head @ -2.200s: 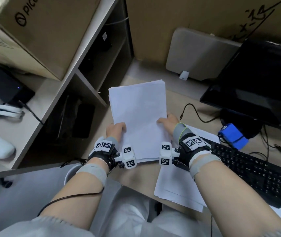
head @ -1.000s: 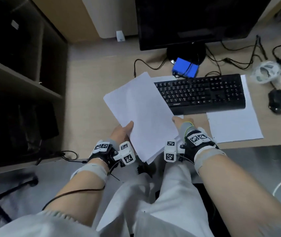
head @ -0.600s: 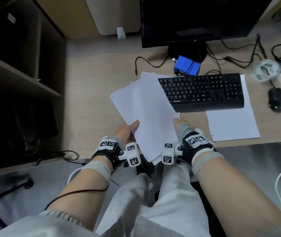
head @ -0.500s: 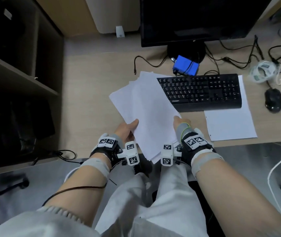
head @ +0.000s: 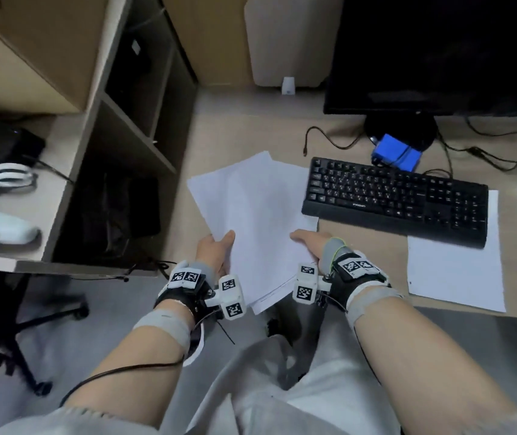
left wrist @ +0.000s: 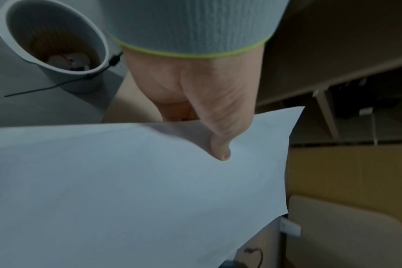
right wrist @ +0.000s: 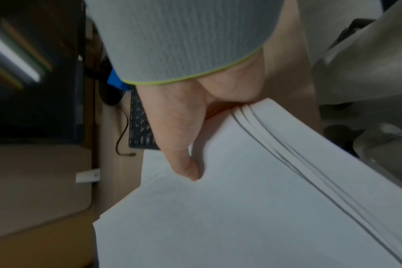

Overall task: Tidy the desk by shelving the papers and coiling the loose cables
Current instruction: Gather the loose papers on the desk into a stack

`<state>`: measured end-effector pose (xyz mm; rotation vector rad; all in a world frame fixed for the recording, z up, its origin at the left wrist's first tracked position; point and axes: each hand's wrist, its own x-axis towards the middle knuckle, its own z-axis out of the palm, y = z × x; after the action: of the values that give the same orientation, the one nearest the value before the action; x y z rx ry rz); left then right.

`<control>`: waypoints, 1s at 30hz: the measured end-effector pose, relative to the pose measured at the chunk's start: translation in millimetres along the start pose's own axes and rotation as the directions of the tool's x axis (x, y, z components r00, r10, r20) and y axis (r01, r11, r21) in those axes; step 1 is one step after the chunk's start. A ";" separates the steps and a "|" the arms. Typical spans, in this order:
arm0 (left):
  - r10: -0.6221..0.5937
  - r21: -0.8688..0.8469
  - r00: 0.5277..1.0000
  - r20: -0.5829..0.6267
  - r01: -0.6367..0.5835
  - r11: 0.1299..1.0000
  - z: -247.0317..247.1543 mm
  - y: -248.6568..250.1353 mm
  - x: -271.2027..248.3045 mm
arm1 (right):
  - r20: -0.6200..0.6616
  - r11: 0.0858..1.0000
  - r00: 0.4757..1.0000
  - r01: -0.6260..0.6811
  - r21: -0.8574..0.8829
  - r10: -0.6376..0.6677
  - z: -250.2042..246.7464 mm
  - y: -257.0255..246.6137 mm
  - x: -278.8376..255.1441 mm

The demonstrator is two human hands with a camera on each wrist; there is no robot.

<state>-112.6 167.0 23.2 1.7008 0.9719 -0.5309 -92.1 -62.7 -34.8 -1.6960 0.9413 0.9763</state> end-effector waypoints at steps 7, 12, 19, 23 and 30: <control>0.043 -0.179 0.991 -0.126 -0.065 0.982 -66.3 -7.3 -6.6 | 0.056 0.984 0.986 0.153 0.093 -0.158 60.3 -39.1 -13.0; 0.133 -0.258 0.983 -0.126 -0.162 0.952 -74.7 1.6 -12.9 | 0.084 0.901 0.917 0.362 0.236 -0.391 45.2 -71.8 -56.5; 0.067 -0.140 0.997 -0.037 -0.072 0.988 -20.8 1.1 -1.2 | -0.074 0.931 0.939 0.342 0.124 -0.335 -9.1 -51.5 -72.5; 0.036 0.053 0.961 -0.275 -0.023 0.998 -10.5 -2.2 -0.3 | -0.041 0.940 0.940 0.335 -0.062 -0.337 -3.0 -40.9 -51.5; 0.055 -0.003 0.997 -0.063 -0.055 0.998 -42.8 -23.3 30.2 | 0.152 0.925 0.913 0.372 0.078 -0.380 24.2 -57.8 -58.2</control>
<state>-119.1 219.9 2.1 1.7441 0.9679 -0.4411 -67.3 -14.8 31.6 -1.6488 0.4979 0.8116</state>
